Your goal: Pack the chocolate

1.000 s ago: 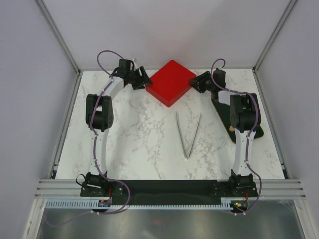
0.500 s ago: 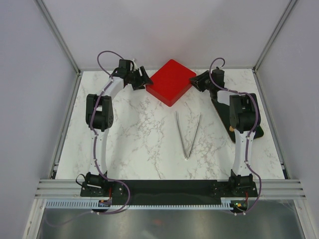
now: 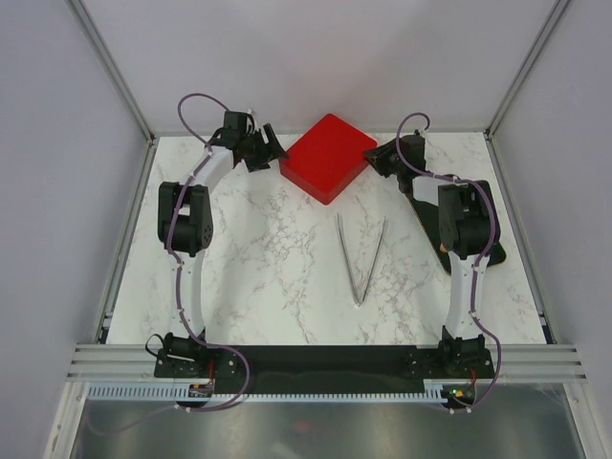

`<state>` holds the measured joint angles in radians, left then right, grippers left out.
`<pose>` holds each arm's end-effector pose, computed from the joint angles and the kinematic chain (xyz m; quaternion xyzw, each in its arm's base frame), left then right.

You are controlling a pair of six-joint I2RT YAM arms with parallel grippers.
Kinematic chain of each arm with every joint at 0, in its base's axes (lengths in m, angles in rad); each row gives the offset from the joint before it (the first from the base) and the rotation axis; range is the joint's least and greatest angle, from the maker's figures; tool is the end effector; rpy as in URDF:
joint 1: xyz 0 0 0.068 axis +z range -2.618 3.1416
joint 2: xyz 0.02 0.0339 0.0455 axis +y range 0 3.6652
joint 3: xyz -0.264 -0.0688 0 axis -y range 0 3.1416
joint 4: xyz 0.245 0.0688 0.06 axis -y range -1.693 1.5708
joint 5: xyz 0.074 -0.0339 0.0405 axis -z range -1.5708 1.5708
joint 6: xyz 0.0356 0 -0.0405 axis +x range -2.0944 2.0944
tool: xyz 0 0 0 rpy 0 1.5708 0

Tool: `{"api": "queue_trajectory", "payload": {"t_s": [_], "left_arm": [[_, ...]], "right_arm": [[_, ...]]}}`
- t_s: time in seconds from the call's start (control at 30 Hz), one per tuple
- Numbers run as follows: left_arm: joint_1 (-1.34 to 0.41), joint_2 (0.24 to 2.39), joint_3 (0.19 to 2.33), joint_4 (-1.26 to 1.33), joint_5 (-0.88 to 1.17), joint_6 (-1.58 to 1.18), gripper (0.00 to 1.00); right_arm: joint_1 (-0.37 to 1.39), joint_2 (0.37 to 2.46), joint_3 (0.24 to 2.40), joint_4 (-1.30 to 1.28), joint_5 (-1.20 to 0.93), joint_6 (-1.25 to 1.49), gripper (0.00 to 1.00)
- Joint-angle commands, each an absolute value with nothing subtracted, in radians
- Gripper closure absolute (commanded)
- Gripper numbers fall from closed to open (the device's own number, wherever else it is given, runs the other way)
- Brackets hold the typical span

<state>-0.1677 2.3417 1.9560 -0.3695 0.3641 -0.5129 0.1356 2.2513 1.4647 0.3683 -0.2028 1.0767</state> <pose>0.5221 -0.1012 0.1928 -0.0843 0.9017 -0.2869 0.3122 0.4955 0.0748 0.1434 0.3290 0.7686 0.3786 0.3972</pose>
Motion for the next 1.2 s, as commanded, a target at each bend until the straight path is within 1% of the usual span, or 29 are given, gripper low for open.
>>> {"api": "queue_trajectory", "payload": {"t_s": [0.0,0.1,0.23,0.4,0.67,0.8,1.17], "left_arm": [[-0.16,2.23,1.973,-0.345,0.313,-0.523,0.19],[-0.16,2.25,1.999,-0.342,0.371,-0.529,0.19],[-0.16,2.279,2.005,-0.331,0.435,-0.546,0.21],[-0.161,2.309,2.002,-0.311,0.502,-0.543,0.21],[-0.16,2.332,2.01,-0.31,0.502,-0.535,0.21],[-0.161,2.307,1.993,-0.308,0.489,-0.532,0.21],[-0.16,2.24,1.968,-0.33,0.423,-0.497,0.21]], "right_arm": [[0.156,2.299,1.375,0.126,-0.098,1.043,1.0],[0.182,2.296,1.344,0.133,-0.087,1.083,1.0],[0.227,2.284,1.255,0.221,-0.083,1.144,1.0],[0.252,2.281,1.223,0.279,-0.098,1.181,1.0],[0.25,2.211,1.21,0.356,-0.041,1.152,1.0],[0.207,2.224,1.209,0.532,-0.127,1.203,1.0],[0.179,2.189,1.209,0.707,-0.138,1.196,1.0]]}}
